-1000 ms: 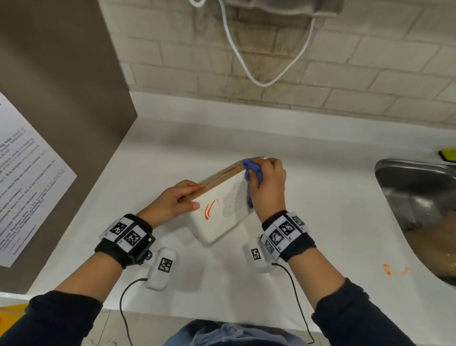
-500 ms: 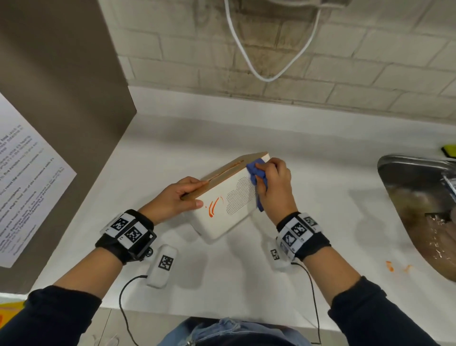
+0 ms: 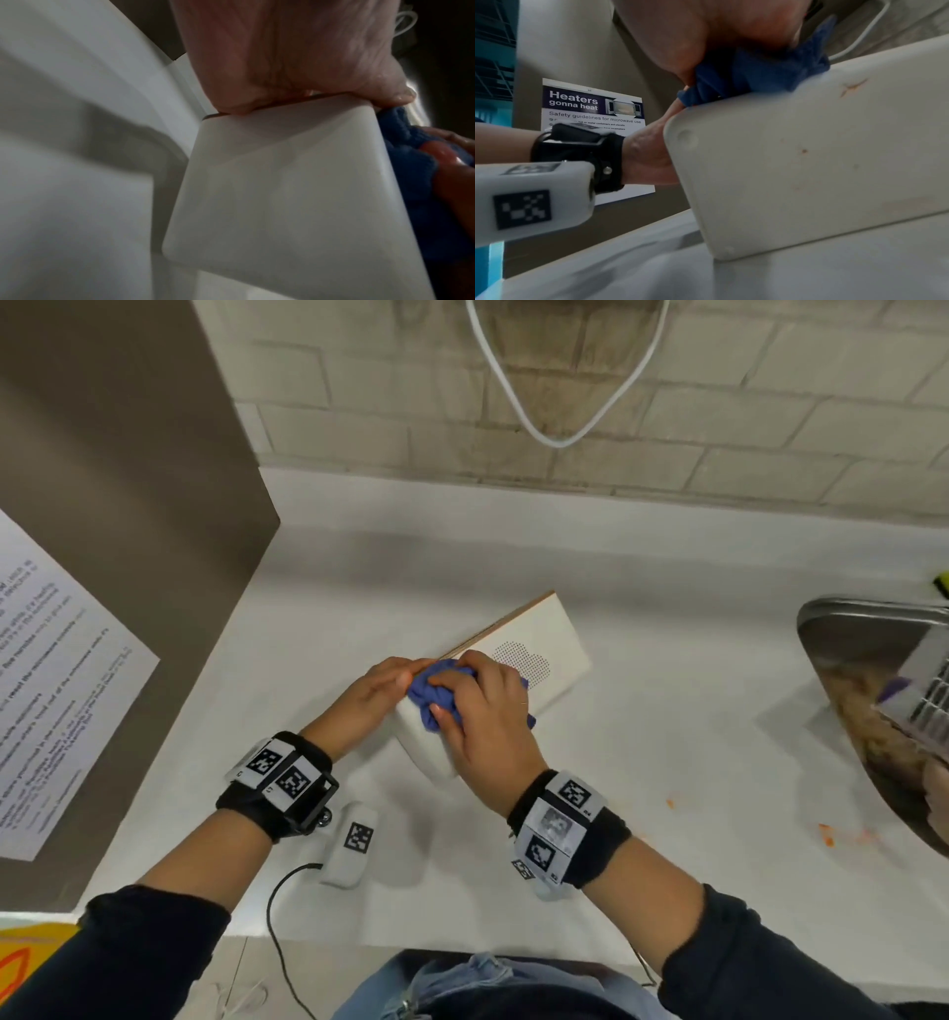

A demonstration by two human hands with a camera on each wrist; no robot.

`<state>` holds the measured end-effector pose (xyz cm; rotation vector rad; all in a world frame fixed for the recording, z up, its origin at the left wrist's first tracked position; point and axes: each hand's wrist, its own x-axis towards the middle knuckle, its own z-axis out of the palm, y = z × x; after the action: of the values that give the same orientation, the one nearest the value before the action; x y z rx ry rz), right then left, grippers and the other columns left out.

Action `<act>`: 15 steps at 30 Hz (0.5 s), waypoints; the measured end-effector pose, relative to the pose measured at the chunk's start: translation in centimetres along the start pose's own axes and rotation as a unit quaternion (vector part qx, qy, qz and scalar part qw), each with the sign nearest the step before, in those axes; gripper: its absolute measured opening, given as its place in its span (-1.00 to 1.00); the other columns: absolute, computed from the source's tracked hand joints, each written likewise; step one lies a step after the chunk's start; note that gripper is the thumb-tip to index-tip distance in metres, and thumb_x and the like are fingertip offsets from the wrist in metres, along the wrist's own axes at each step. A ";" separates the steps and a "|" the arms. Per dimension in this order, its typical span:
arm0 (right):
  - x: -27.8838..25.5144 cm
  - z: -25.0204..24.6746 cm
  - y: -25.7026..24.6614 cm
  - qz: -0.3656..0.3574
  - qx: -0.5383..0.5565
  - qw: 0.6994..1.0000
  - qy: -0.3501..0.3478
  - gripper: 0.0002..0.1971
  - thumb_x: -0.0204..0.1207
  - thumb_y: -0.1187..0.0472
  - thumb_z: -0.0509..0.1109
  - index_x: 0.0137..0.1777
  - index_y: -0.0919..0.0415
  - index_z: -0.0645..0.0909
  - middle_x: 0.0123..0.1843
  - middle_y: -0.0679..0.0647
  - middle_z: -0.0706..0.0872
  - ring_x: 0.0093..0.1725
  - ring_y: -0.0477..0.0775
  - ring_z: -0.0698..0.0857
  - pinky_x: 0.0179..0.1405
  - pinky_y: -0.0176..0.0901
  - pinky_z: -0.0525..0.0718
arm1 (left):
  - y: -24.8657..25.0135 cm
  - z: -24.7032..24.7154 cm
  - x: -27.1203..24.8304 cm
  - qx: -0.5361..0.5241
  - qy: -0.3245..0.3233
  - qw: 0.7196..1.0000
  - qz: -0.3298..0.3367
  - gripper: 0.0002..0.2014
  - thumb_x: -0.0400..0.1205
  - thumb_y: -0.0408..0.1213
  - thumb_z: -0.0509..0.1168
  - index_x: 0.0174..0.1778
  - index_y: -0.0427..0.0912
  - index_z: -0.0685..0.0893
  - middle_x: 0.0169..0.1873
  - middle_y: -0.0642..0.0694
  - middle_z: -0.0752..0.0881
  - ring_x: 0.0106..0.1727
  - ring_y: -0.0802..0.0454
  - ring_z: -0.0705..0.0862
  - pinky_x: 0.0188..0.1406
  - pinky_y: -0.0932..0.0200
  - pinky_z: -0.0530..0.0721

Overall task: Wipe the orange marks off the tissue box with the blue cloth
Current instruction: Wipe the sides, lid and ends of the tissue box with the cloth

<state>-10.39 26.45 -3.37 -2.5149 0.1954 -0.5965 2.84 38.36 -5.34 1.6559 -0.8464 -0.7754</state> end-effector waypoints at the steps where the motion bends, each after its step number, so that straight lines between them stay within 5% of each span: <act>1: 0.0 0.3 -0.1 0.000 -0.012 1.000 -0.001 -0.73 0.53 0.12 0.18 0.17 0.15 0.56 0.18 0.21 0.59 0.05 0.19 0.49 0.09 0.02 0.41 | 0.2 0.1 0.0 0.002 0.006 1.000 -0.004 -0.21 0.26 0.61 -0.02 0.23 0.18 0.53 0.21 -0.12 0.58 0.30 0.04 0.53 0.34 0.28 0.38; 6: 0.5 -0.1 0.0 -0.043 -0.035 0.998 -0.027 -0.74 0.50 0.14 0.25 0.15 0.14 0.59 0.18 0.22 0.62 0.02 0.24 0.51 0.02 0.11 0.48 | 0.9 0.4 0.1 0.011 0.015 1.000 0.000 -0.14 0.20 0.65 -0.08 0.23 0.15 0.49 0.15 -0.08 0.58 0.19 0.29 0.54 0.13 0.62 0.40; 9: 0.3 -0.6 0.4 -0.084 -0.032 0.994 -0.059 -0.76 0.49 0.10 0.24 0.07 0.12 0.64 0.13 0.19 0.65 0.00 0.24 0.56 0.00 0.10 0.49 | 0.6 0.1 0.2 0.014 0.007 1.000 -0.006 -0.14 0.27 0.58 0.03 0.30 0.04 0.51 0.22 -0.17 0.57 0.29 0.13 0.54 0.31 0.40 0.41; 11: -0.4 -0.8 0.8 -0.111 -0.039 0.990 -0.077 -0.79 0.44 0.11 0.26 -0.02 0.09 0.66 0.10 0.15 0.67 -0.02 0.23 0.56 -0.02 0.10 0.51 | 0.5 0.1 0.2 -0.001 0.011 1.000 -0.029 -0.33 0.39 0.37 0.15 0.28 0.01 0.55 0.27 -0.21 0.57 0.35 -0.02 0.52 0.42 0.14 0.40; 15: -2.3 -1.6 2.3 -0.155 -0.033 0.977 -0.142 -0.83 0.36 0.16 0.34 -0.05 0.09 0.61 0.08 0.16 0.66 -0.04 0.19 0.55 -0.03 0.08 0.54 | 0.8 0.4 0.0 -0.001 0.024 0.999 -0.043 -0.66 0.55 -0.01 0.16 0.23 0.05 0.57 0.23 -0.19 0.59 0.29 -0.01 0.55 0.28 0.16 0.41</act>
<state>-13.15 24.37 -4.27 -2.6801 -0.2928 -0.3446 2.37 37.96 -4.65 1.7124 -0.7452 -0.7921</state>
